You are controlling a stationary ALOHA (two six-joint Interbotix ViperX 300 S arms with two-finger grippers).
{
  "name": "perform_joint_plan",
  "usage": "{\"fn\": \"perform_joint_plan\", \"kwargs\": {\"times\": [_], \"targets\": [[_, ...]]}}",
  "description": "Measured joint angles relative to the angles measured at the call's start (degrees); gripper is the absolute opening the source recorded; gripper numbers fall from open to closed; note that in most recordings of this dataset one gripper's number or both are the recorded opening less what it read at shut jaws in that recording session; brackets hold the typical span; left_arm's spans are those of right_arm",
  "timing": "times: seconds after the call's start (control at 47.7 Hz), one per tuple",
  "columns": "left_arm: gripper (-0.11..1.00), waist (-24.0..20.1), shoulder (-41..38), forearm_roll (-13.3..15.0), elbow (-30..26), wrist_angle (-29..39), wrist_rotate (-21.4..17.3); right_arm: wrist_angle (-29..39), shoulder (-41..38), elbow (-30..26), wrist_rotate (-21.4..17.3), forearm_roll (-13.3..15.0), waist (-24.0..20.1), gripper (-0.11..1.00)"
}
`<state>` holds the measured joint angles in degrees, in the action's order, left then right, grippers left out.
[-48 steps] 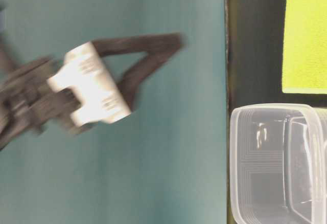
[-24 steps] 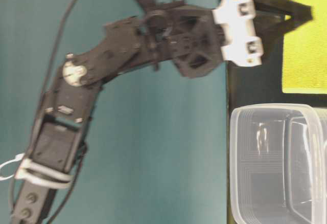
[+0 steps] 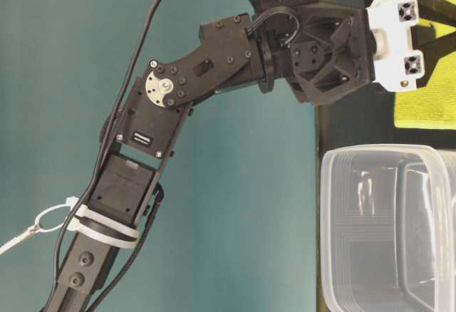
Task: Place the yellow towel into the container with the left arm.
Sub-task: 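Lift the yellow towel and carry it left over the container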
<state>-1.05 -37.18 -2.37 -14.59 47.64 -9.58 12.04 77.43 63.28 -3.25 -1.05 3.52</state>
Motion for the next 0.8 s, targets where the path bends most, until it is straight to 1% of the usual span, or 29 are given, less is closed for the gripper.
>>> {"fn": "perform_joint_plan", "kwargs": {"times": [0.168, 0.231, 0.252, 0.377, 0.545, 0.692, 0.797], "targets": [[0.26, 1.58, 0.18, 0.00, -0.18, 0.26, -0.97, 0.97, 0.53, -0.44, 0.00, 0.00, 0.00, 0.75], [0.10, 1.67, 0.79, 0.00, -0.35, 0.18, -1.05, 1.05, 0.53, -0.44, 0.09, 0.09, 0.00, 0.75], [0.07, 1.76, 0.97, 0.00, -0.44, 0.26, -1.05, 1.14, 0.62, -0.53, 0.09, 0.00, -0.09, 0.75], [0.06, 1.58, 2.55, 0.00, -1.85, 0.97, -1.05, 1.14, 0.62, -0.53, 0.09, 0.09, 0.00, 0.75], [0.06, 1.23, 8.00, 0.00, -4.57, 5.36, -1.05, 1.14, 0.62, -0.53, 0.00, 0.09, 0.00, 0.75], [0.06, 1.41, 15.03, 0.00, -4.39, 12.74, -1.05, 1.05, 0.62, -0.53, 0.00, 0.00, -0.09, 0.75], [0.06, 1.05, 21.09, 0.00, -2.11, 18.63, -0.70, 1.14, 0.62, -0.44, -0.09, 0.00, 0.00, 0.75]]}}
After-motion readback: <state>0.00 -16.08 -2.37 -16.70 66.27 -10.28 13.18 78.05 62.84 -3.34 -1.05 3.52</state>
